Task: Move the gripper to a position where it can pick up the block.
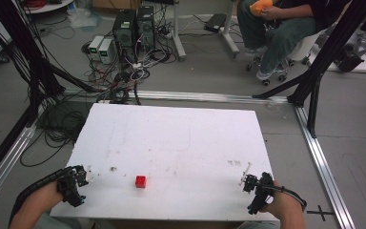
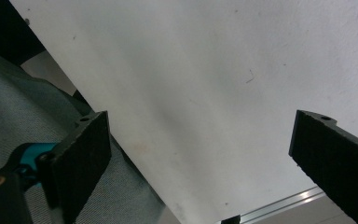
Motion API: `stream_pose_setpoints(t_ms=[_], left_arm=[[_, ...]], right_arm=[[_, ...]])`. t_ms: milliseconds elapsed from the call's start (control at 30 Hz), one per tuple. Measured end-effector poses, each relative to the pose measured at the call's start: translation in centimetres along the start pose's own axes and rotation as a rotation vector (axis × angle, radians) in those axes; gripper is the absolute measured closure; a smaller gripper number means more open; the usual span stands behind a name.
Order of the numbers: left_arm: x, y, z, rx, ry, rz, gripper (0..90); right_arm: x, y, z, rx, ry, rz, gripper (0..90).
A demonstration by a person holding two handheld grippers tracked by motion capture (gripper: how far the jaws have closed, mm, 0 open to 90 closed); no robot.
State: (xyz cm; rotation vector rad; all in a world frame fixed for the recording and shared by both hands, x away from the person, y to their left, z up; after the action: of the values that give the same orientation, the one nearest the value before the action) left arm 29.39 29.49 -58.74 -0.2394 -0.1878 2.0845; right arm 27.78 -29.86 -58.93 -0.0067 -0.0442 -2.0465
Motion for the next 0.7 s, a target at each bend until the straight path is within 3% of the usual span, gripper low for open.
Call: stream_pose_setpoints(t_ms=[467, 700], left_arm=[[0.1, -0.24, 0.18, -0.015, -0.001, 0.008, 21.7], [-0.2, -0.02, 0.37, -0.02, 0.009, -0.013, 21.7]], right_arm=[[-0.35, -0.1, 0.44, 0.006, 0.006, 0.006, 5.2], [-0.5, -0.26, 0.3, -0.002, 0.002, 0.01, 5.2]])
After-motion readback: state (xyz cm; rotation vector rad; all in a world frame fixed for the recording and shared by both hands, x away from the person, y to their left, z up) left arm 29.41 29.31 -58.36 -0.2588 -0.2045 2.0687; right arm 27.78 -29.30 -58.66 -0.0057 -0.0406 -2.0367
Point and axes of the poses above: each handheld gripper's, and its own axes: z roughly backward along the jaws, x roughly out of its underside, y roughly to its right, the point moved 9 cm from there along -z, roughly forward along the jaws, and after that the axes turned 3 degrees about z, right-handed, at the moved point
